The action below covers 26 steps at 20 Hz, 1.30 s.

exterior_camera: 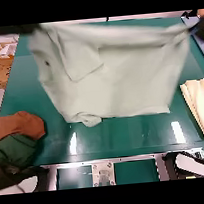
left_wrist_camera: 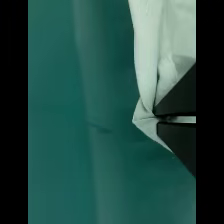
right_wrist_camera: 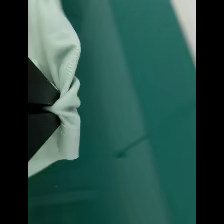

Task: Fold the shirts.

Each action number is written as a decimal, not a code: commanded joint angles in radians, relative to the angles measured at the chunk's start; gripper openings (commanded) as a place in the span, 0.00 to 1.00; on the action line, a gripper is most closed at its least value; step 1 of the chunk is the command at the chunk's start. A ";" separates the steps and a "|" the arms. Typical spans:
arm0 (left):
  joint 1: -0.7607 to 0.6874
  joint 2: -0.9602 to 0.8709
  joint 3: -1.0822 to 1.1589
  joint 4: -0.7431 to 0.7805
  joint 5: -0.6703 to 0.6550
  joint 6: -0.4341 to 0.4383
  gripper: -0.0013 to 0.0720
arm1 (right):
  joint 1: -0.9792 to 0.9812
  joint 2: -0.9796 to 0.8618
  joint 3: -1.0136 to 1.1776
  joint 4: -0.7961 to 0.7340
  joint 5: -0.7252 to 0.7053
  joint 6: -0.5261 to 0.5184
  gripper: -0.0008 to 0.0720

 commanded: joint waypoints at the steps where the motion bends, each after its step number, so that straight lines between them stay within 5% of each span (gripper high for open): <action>1: 0.000 -0.291 -0.034 -0.115 0.151 0.045 0.06 | 0.060 -0.266 -0.078 0.024 -0.093 -0.005 0.04; 2: 0.000 -0.351 -0.034 -0.179 0.166 0.080 0.06 | 0.069 -0.327 -0.077 0.049 -0.106 -0.005 0.04; 4: 0.001 -0.409 -0.034 -0.237 0.184 0.139 0.64 | 0.077 -0.416 -0.073 0.100 -0.137 -0.006 0.13; 6: 0.025 -0.411 -0.018 -0.223 0.161 0.142 0.65 | 0.068 -0.441 -0.061 0.104 -0.133 -0.006 0.47; 7: 0.055 -0.411 0.016 -0.219 0.102 0.141 0.65 | 0.046 -0.434 -0.042 0.086 -0.096 -0.006 0.51; 9: 0.151 -0.411 0.131 -0.219 -0.138 0.140 0.65 | -0.027 -0.409 0.011 0.014 0.059 0.005 0.49; 11: 0.249 -0.411 0.211 -0.221 -0.388 0.137 0.65 | -0.111 -0.356 0.005 -0.034 0.193 0.009 0.34; 16: 0.393 -0.410 0.064 -0.229 -0.816 0.105 0.63 | -0.261 -0.146 -0.279 -0.163 0.283 -0.007 0.33; 18: 0.398 -0.381 -0.107 -0.247 -0.791 0.116 0.50 | -0.315 -0.076 -0.397 -0.222 0.283 -0.006 0.41; 21: 0.398 -0.351 -0.344 -0.341 -0.730 0.190 0.51 | -0.391 -0.025 -0.525 -0.232 0.284 -0.026 0.44; 23: 0.398 -0.351 -0.445 -0.399 -0.623 0.211 0.51 | -0.398 -0.024 -0.590 -0.232 0.277 -0.043 0.55; 26: 0.398 -0.352 -0.524 -0.518 -0.449 0.239 0.51 | -0.393 -0.024 -0.667 -0.199 0.232 -0.060 0.55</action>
